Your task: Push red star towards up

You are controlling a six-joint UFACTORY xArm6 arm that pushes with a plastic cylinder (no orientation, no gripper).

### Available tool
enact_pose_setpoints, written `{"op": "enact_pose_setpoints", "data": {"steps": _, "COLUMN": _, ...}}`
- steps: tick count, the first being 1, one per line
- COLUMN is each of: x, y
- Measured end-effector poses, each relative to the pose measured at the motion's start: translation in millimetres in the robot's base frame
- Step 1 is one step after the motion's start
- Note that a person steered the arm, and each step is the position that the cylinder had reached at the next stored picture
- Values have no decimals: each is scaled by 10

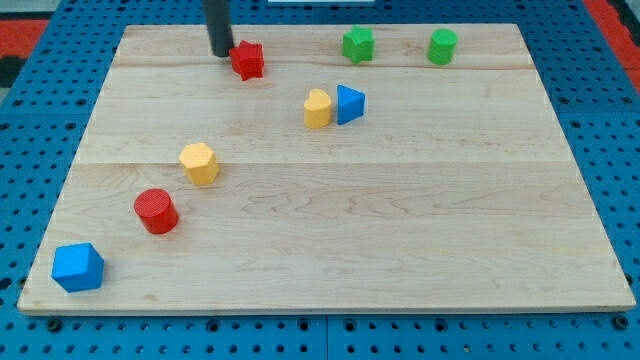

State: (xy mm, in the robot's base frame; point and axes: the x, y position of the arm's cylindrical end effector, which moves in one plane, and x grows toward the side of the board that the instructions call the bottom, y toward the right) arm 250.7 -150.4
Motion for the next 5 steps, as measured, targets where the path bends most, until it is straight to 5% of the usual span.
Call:
{"op": "enact_pose_setpoints", "data": {"steps": 1, "x": 517, "y": 207}}
{"op": "enact_pose_setpoints", "data": {"steps": 4, "x": 204, "y": 567}}
{"op": "enact_pose_setpoints", "data": {"steps": 5, "x": 461, "y": 521}}
